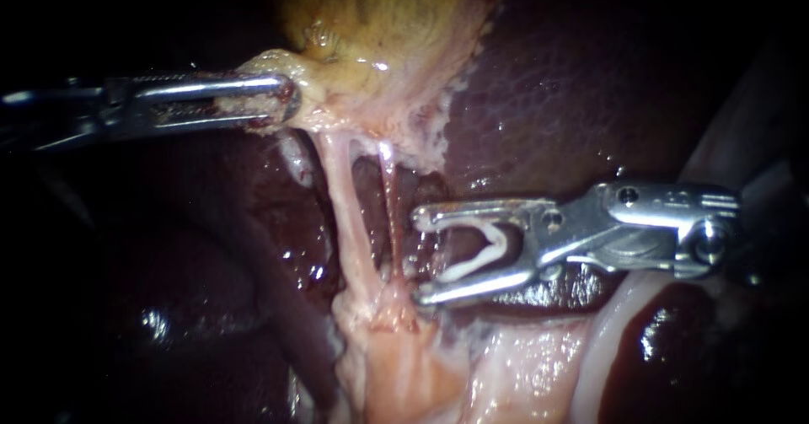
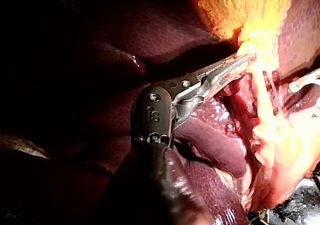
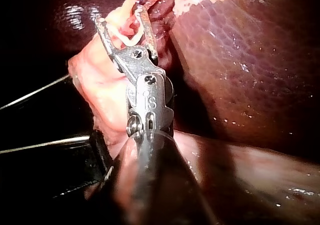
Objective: Clipping first clip left tube
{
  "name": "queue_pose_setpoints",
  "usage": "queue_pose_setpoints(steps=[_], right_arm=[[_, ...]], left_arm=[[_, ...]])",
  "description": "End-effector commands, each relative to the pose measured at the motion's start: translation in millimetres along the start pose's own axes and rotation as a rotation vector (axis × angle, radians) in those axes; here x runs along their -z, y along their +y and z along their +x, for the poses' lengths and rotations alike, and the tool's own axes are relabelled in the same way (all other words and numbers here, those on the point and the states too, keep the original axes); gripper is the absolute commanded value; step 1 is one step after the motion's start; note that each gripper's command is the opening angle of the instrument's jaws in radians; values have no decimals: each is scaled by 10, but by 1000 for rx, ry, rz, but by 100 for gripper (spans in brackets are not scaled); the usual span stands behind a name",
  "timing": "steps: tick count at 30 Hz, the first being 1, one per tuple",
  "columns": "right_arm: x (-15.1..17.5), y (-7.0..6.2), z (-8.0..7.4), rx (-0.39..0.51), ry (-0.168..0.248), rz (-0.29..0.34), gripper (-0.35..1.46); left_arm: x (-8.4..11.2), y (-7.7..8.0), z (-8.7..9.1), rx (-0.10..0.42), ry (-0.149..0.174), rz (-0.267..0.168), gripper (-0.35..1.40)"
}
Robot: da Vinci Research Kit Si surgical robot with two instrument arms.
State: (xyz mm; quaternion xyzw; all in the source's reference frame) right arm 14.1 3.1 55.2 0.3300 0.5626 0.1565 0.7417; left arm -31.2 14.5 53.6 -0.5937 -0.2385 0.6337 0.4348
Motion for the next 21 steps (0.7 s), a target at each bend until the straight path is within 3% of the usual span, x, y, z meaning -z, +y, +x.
queue_pose_setpoints(steps=[1, 12, 21], right_arm=[[-4, 0, -2, 4, -3, 1, 48], [-36, 6, -23, -8, -7, -1, 48], [-45, 34, -45, -3, -27, -33, 49]], left_arm=[[0, 0, 0, 0, 0, 0, -35], [0, 0, 0, 0, 0, 0, -35], [0, 0, 0, 0, 0, 0, -35]])
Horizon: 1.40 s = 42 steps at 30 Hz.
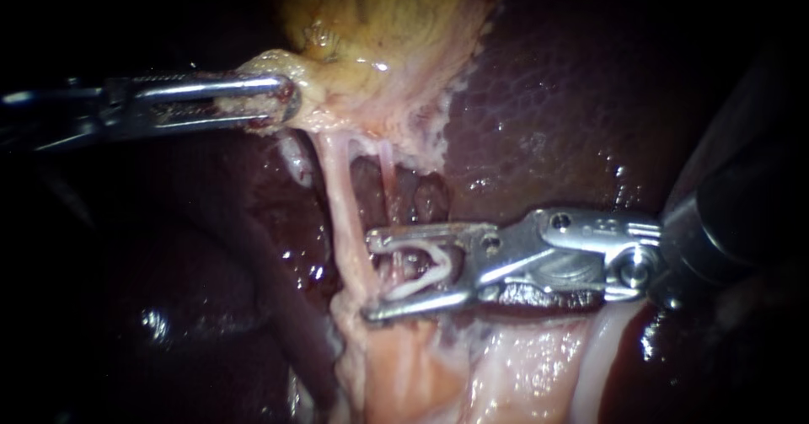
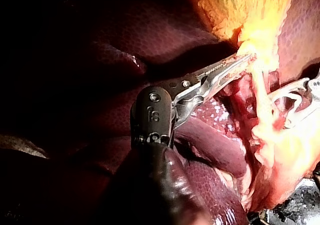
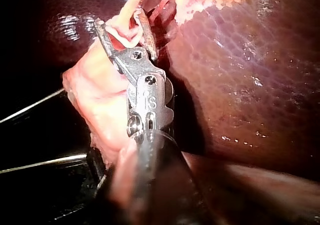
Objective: Clipping first clip left tube
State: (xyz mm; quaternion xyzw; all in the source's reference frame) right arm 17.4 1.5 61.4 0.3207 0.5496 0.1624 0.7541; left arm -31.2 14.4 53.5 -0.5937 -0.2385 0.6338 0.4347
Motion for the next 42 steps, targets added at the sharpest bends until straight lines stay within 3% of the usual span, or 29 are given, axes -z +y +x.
queue_pose_setpoints(steps=[1, 8, 16, 26, 32, 42], right_arm=[[0, 3, -2, 0, -4, -4, 49], [-7, 16, -8, 1, -3, -16, 49], [-28, 14, -2, 2, -5, -3, 49], [-61, 12, -9, -3, 5, 28, 49], [-65, -2, -3, -8, 23, 79, 49], [-73, -45, 23, -14, 61, 161, 49]], left_arm=[[0, 0, 0, 0, 0, 0, -35], [0, 0, 0, 0, 0, 0, -35], [0, 0, 0, 0, 0, 0, -35], [-1, 0, 0, 0, 0, 1, -35], [-2, 0, 0, 0, 0, 1, -35], [-1, 0, 0, 0, 0, 1, -35]])
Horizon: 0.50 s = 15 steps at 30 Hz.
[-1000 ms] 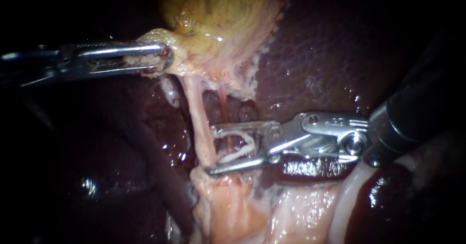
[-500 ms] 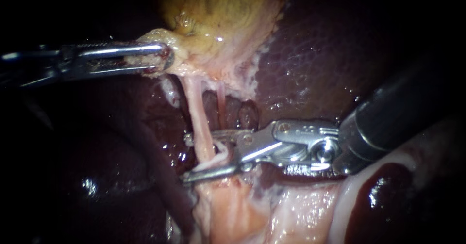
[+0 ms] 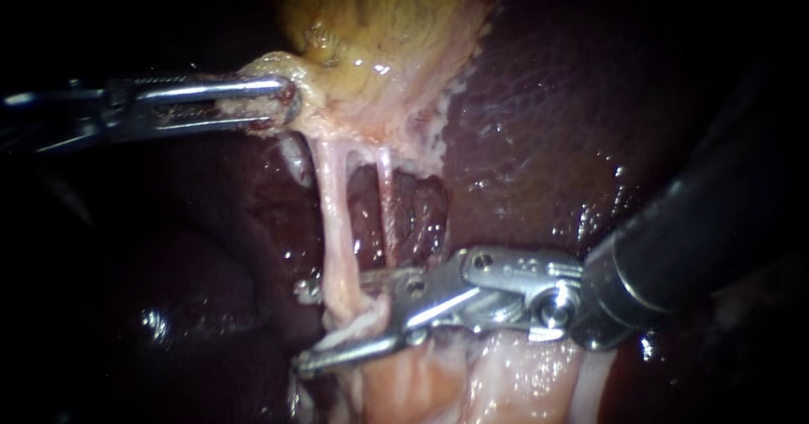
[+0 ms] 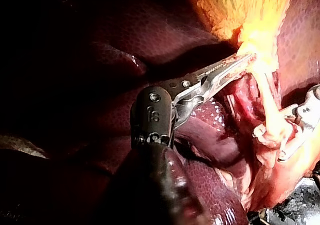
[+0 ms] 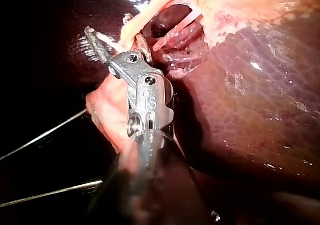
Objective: Clipping first clip left tube
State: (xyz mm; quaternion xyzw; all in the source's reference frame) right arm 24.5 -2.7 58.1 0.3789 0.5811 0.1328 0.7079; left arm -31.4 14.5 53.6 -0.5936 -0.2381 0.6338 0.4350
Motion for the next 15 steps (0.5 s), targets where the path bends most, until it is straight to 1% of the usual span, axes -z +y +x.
queue_pose_setpoints(steps=[1, 4, 8, 15], right_arm=[[-1, -2, 2, 1, 3, 1, 49], [-4, -6, 6, 1, 6, 4, 48], [-2, -4, 6, -6, 10, -10, 45], [6, 0, 5, -61, 16, -23, 26]], left_arm=[[0, 0, 0, 0, 0, 0, -35], [0, 0, 0, 0, 0, 0, -35], [0, 0, 0, 0, 0, -1, -35], [0, 0, 0, 0, 0, -1, -35]])
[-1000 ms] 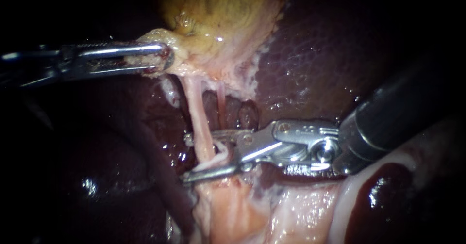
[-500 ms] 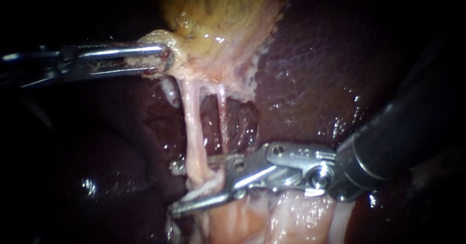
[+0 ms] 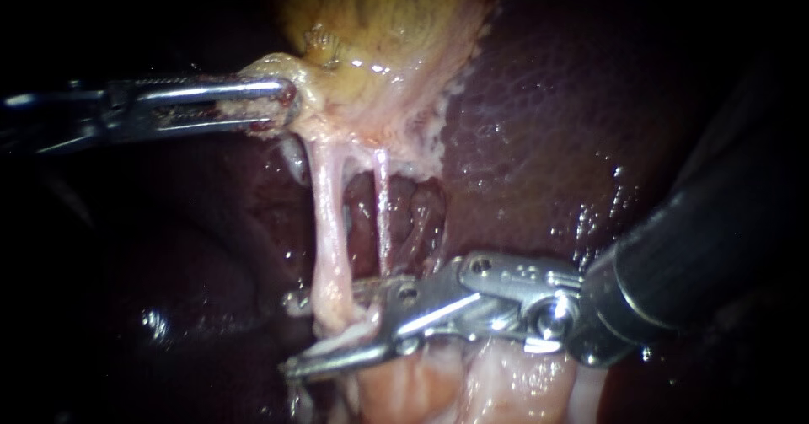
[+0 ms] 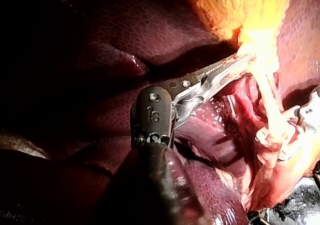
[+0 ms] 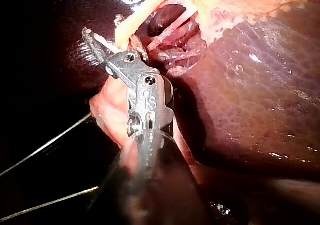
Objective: Clipping first clip left tube
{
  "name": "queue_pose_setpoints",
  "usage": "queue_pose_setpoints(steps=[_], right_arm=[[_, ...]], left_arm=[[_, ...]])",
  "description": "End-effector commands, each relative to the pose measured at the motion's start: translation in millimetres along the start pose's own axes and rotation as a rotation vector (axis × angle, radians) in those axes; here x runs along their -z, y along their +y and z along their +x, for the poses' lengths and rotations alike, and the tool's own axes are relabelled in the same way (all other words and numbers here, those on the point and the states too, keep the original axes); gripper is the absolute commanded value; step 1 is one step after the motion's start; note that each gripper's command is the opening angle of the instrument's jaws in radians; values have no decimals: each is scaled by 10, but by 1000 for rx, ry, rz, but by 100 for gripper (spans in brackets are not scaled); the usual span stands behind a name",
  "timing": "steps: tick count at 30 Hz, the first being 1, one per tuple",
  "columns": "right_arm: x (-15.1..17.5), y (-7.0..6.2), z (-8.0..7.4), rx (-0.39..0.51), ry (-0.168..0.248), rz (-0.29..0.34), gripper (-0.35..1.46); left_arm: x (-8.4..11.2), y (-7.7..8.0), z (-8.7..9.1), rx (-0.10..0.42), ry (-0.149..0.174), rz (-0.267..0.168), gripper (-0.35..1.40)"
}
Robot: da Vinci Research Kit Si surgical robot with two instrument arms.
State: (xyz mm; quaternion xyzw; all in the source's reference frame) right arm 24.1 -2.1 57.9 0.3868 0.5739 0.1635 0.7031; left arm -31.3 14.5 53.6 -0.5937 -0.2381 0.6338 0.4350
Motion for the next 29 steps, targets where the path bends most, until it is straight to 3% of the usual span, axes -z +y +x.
queue_pose_setpoints(steps=[1, 7, 10, 29], right_arm=[[0, 0, 1, -14, 0, -1, 23], [3, 1, 0, -20, 1, -2, -1], [5, 0, 0, -26, -4, 18, -35], [8, 3, 4, -46, -11, 29, -35]], left_arm=[[0, 0, 0, 0, 0, -1, -35], [0, 0, 0, 0, 0, 0, -35], [0, 0, 0, 0, 0, 0, -35], [0, 0, 0, 0, 0, -1, -35]])
